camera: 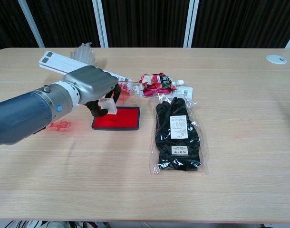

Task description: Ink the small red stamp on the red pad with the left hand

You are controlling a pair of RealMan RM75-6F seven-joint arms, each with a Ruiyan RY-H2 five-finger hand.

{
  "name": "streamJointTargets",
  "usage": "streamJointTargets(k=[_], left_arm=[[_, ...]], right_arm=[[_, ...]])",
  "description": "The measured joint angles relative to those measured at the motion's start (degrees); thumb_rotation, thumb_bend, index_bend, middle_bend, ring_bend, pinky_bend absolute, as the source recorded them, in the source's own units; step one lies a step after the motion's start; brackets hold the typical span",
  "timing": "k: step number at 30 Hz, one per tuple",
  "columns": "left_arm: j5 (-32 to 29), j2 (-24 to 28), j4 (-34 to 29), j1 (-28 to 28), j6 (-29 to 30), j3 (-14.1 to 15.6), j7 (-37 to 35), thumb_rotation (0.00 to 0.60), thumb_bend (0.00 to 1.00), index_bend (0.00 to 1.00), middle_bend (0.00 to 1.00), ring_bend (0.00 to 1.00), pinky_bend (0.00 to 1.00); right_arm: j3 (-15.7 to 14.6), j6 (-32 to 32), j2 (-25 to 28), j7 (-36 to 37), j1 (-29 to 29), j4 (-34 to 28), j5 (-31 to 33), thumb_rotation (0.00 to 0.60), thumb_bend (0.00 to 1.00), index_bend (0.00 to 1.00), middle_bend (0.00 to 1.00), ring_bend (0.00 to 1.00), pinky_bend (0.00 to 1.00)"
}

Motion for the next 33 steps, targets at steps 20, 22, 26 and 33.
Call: streamJointTargets(k=[20,22,26,33], left_arm=[[-5.79,-1.32,1.2,-3.12,0.32,-0.16,4.46,0.6,0.54,0.71,0.72,0.59,0.66],[-6.28,-1.4,1.46,-3.3,0.34,-0.04,4.66,0.6,0.54,0.71,0.72,0.59,0.66],[-6.85,-1.63,2.11,-3.58,0.34,0.18,4.69,0.6,0.55,0.71,0.73,0.59,0.66],[-7.19,-2.18,3.42,-3.75,0.09,1.02,4.16,0.6,0.55,0.71,0.73,0.59,0.67]], right_arm=[[0.04,-0.41,0.09,0.19,0.04,-0.1,0.46,0.6,0.11,0.0,0.0,0.0,0.2],[0.05,-0.43,0.1,0.25,0.03,-0.09,0.5,0.6,0.11,0.0,0.0,0.0,0.2],[0.05,-0.48,0.12,0.29,0.03,-0.07,0.52,0.6,0.12,0.0,0.0,0.0,0.2],[0.05,-0.56,0.13,0.44,0.04,-0.01,0.57,0.6,0.12,0.0,0.0,0.0,0.2]])
